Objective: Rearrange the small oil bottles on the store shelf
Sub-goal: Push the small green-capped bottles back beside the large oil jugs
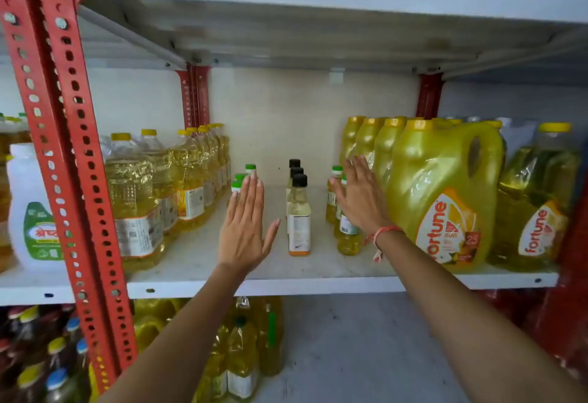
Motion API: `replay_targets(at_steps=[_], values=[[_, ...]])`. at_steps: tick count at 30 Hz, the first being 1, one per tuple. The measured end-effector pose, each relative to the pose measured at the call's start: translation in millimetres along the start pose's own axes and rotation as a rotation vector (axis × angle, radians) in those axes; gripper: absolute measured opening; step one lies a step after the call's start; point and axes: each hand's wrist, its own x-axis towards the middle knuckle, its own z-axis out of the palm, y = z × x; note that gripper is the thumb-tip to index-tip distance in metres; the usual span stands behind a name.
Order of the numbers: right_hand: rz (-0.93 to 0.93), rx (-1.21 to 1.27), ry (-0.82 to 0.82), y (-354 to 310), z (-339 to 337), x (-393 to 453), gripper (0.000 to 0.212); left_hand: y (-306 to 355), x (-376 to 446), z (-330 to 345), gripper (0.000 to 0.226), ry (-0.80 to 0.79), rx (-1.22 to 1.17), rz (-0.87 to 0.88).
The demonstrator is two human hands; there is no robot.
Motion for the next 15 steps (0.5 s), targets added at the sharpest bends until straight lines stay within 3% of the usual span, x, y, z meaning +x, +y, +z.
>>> replay_targets(at_steps=[5, 9, 15], values=[[0.004, -0.035, -0.126, 4.0, -2.6, 8.8, 0.048, 6.5, -33.2, 17.8, 0.078, -0.110, -0.024, 0.000], [0.032, -0.084, -0.128, 3.4, -12.8, 25.7, 0.039, 3.8, -38.8, 23.0, 0.080, -0.157, -0.040, -0.013], [0.114, -0.170, -0.288, 4.6, -17.4, 61.7, 0.047, 1.6, -41.9, 28.5, 0.075, -0.139, -0.084, 0.037]])
